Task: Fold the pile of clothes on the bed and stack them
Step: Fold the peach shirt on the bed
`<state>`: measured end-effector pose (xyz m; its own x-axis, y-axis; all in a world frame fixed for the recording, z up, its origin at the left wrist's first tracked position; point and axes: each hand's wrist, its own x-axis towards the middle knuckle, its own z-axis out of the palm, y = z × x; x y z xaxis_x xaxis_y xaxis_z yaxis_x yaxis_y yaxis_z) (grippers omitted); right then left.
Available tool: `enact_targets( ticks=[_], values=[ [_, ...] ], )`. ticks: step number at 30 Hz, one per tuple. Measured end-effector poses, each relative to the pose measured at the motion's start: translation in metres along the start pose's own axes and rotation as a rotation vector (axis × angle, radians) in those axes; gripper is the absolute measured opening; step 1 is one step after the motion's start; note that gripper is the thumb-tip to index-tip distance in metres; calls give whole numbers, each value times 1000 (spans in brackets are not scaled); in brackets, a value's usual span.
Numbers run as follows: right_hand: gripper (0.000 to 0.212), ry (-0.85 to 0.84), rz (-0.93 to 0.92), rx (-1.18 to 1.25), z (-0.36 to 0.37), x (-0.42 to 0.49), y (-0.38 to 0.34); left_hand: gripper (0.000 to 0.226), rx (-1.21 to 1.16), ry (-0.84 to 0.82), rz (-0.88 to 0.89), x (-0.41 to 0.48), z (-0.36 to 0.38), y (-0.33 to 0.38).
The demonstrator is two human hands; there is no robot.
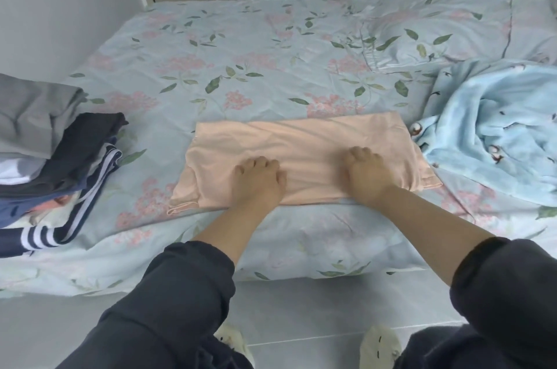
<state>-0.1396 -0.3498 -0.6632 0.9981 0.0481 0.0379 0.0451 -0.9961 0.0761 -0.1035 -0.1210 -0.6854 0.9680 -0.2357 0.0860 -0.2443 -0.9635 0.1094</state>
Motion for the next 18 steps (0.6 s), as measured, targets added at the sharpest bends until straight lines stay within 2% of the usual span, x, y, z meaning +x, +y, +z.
enact_targets(
  ticks=[1, 2, 3, 6, 8, 9, 11, 14, 16, 17, 18],
  values=[
    [45, -52, -97, 75, 7, 1, -3, 39, -12, 19, -8, 11, -3, 4],
    [50, -116, -114, 135, 13, 3, -3, 39, -26, 22, -7, 23, -6, 6],
    [51, -139, -50, 192, 18, 5, 1, 40, -38, 11, -6, 35, -7, 5],
    [43, 29, 404, 423, 25, 18, 24, 52, -43, -97, -74, 59, -4, -20],
    [49, -16, 598, 419, 22, 34, 29, 58, -6, -142, -171, 63, 4, -41],
    [53, -68, 614, 388, 21, 43, 25, 60, 3, -146, -206, 62, 9, -47],
    [56, -83, 480, 316, 19, 63, 6, 62, 5, -116, -219, 59, 17, -49],
    [56, -26, -47, 256, 24, 87, -32, 63, 0, -74, -195, 61, 23, -49],
    [54, -104, -314, 223, 30, 98, -38, 63, -7, -59, -194, 62, 25, -52],
    [53, -121, -320, 209, 32, 105, -29, 63, -7, -48, -194, 62, 26, -53],
    [52, -104, -237, 197, 35, 113, -13, 64, -9, -37, -192, 62, 28, -53]
  ],
)
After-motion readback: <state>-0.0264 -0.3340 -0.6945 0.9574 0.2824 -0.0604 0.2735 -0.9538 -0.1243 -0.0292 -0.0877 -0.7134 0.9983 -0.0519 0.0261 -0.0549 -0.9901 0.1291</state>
